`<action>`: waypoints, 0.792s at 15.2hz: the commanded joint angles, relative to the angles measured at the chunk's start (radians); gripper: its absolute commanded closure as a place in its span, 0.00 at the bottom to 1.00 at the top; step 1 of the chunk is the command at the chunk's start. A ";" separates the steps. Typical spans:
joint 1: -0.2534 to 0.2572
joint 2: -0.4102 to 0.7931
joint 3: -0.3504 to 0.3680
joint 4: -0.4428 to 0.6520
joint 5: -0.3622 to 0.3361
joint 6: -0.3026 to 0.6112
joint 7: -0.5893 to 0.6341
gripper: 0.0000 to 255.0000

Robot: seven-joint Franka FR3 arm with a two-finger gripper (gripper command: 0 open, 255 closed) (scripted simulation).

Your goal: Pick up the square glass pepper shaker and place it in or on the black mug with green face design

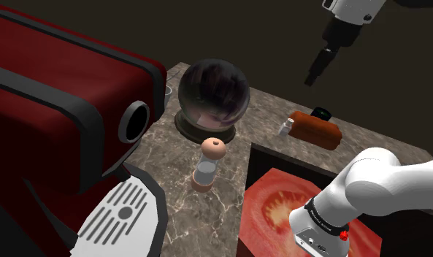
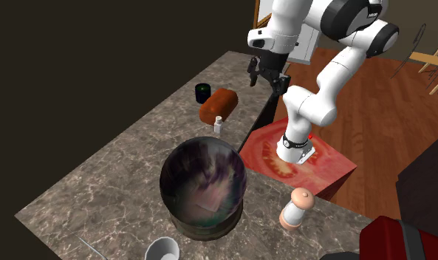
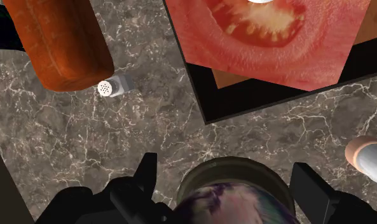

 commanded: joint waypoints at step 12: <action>-0.059 0.124 -0.186 -0.182 -0.098 0.252 -0.135 0.00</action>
